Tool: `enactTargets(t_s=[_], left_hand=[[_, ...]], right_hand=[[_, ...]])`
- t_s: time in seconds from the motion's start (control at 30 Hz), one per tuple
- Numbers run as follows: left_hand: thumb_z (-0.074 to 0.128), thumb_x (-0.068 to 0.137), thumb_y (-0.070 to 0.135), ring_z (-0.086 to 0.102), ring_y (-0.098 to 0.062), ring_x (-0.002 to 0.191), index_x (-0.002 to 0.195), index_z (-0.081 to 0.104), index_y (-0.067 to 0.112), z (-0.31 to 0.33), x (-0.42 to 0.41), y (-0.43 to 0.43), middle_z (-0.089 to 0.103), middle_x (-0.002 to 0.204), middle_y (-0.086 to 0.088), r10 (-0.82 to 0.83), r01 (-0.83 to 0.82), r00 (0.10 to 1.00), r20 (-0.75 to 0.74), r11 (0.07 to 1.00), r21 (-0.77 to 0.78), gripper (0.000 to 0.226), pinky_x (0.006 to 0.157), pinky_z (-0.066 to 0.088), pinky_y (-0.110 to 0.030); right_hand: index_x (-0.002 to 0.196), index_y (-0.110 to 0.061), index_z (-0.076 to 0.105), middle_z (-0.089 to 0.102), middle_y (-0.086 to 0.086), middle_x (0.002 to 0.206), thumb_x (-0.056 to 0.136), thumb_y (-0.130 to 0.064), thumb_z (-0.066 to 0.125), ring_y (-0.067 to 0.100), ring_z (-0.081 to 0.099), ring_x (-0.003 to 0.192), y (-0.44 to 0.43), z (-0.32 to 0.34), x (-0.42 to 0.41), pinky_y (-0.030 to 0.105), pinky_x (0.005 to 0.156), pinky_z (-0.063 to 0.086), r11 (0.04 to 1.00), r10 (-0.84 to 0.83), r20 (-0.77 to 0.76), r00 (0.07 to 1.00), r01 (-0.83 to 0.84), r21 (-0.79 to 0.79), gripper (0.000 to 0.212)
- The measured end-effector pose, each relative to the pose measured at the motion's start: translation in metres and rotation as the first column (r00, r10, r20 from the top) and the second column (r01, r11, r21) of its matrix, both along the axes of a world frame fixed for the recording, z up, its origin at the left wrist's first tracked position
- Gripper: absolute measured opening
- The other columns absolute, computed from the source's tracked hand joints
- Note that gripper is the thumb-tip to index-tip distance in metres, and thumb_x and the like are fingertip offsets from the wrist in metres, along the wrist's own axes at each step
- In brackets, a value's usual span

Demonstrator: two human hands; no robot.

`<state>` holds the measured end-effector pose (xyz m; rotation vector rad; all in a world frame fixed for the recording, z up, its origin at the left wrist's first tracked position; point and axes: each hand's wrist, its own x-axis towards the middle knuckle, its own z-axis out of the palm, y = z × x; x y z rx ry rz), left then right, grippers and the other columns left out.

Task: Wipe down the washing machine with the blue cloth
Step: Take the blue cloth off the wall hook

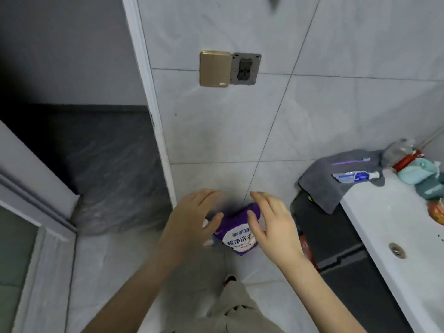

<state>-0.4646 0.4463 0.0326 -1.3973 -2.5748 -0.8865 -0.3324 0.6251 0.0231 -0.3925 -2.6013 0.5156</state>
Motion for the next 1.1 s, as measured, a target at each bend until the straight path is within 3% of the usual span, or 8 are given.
enactTargets(t_s=[0.13,0.37,0.47,0.6,0.7,0.87,1.0,1.1], left_hand=[[0.045,0.091,0.04,0.049,-0.024,0.125,0.136,0.051,0.014,0.019,-0.031,0.051,0.055,0.137,-0.004,0.088,-0.089,0.994,-0.068,0.996,-0.008,0.053,0.11,0.026,-0.03],[0.041,0.096,0.044,0.031,-0.019,0.142,0.144,0.042,0.019,0.055,-0.077,0.099,0.04,0.151,0.0,0.118,-0.117,0.984,-0.131,0.993,0.016,0.055,0.12,0.015,-0.033],[0.043,0.096,0.043,0.039,-0.019,0.137,0.141,0.048,0.016,0.079,-0.098,0.111,0.046,0.146,-0.001,0.103,-0.088,0.982,-0.157,0.991,0.096,0.053,0.116,0.025,-0.034],[0.044,0.097,0.041,0.048,-0.011,0.125,0.135,0.053,0.016,0.135,-0.13,0.128,0.054,0.136,0.003,0.102,-0.047,0.974,-0.204,0.964,0.26,0.047,0.106,0.04,-0.03],[0.045,0.096,0.038,0.052,-0.009,0.119,0.132,0.055,0.015,0.186,-0.154,0.14,0.056,0.13,0.004,0.086,0.023,0.959,-0.271,0.926,0.377,0.043,0.099,0.044,-0.026],[0.046,0.095,0.035,0.048,-0.009,0.124,0.135,0.052,0.017,0.28,-0.2,0.159,0.055,0.134,0.003,0.119,0.143,0.87,-0.479,0.868,0.475,0.044,0.106,0.035,-0.022],[0.05,0.094,0.03,0.037,-0.015,0.138,0.142,0.046,0.015,0.355,-0.232,0.175,0.045,0.147,0.001,0.228,0.183,0.762,-0.606,0.822,0.539,0.051,0.114,0.03,-0.041],[0.051,0.093,0.029,0.029,-0.022,0.144,0.147,0.039,0.017,0.403,-0.256,0.186,0.038,0.152,0.001,0.337,0.149,0.688,-0.643,0.802,0.579,0.056,0.116,0.024,-0.049]], right_hand=[[0.142,-0.009,0.056,0.059,0.009,0.137,0.097,-0.029,0.056,0.028,0.055,0.127,0.062,0.022,-0.05,0.044,0.104,0.05,0.994,0.109,0.0,0.994,-0.109,0.005,0.049],[0.14,-0.005,0.057,0.061,0.015,0.137,0.101,-0.033,0.048,0.033,0.057,0.127,0.117,0.058,-0.119,0.051,0.103,0.05,0.968,0.231,-0.105,0.967,-0.218,0.12,0.048],[0.14,-0.006,0.057,0.061,0.012,0.135,0.101,-0.032,0.049,0.027,0.056,0.124,0.127,0.087,-0.145,0.042,0.105,0.049,0.966,0.247,-0.199,0.948,-0.225,0.128,0.048],[0.14,-0.011,0.058,0.06,0.003,0.133,0.101,-0.036,0.047,0.013,0.053,0.122,0.138,0.15,-0.179,0.013,0.106,0.036,0.976,0.216,-0.333,0.918,-0.206,0.065,0.048],[0.136,-0.015,0.058,0.058,-0.007,0.128,0.099,-0.026,0.055,0.008,0.055,0.118,0.146,0.205,-0.204,0.006,0.103,0.036,0.976,0.211,-0.474,0.855,-0.215,0.046,0.039],[0.132,-0.01,0.061,0.062,-0.005,0.124,0.098,-0.026,0.053,0.011,0.057,0.114,0.161,0.308,-0.236,0.015,0.1,0.042,0.974,0.225,-0.708,0.67,-0.132,0.184,0.039],[0.137,-0.012,0.06,0.06,0.001,0.135,0.096,-0.028,0.054,0.015,0.053,0.129,0.17,0.391,-0.252,0.023,0.107,0.041,0.973,0.212,-0.818,0.535,-0.039,0.227,0.044],[0.147,-0.019,0.051,0.051,-0.001,0.146,0.096,-0.035,0.057,0.012,0.045,0.137,0.175,0.445,-0.265,0.014,0.109,0.034,0.983,0.153,-0.848,0.507,0.007,0.181,0.053]])
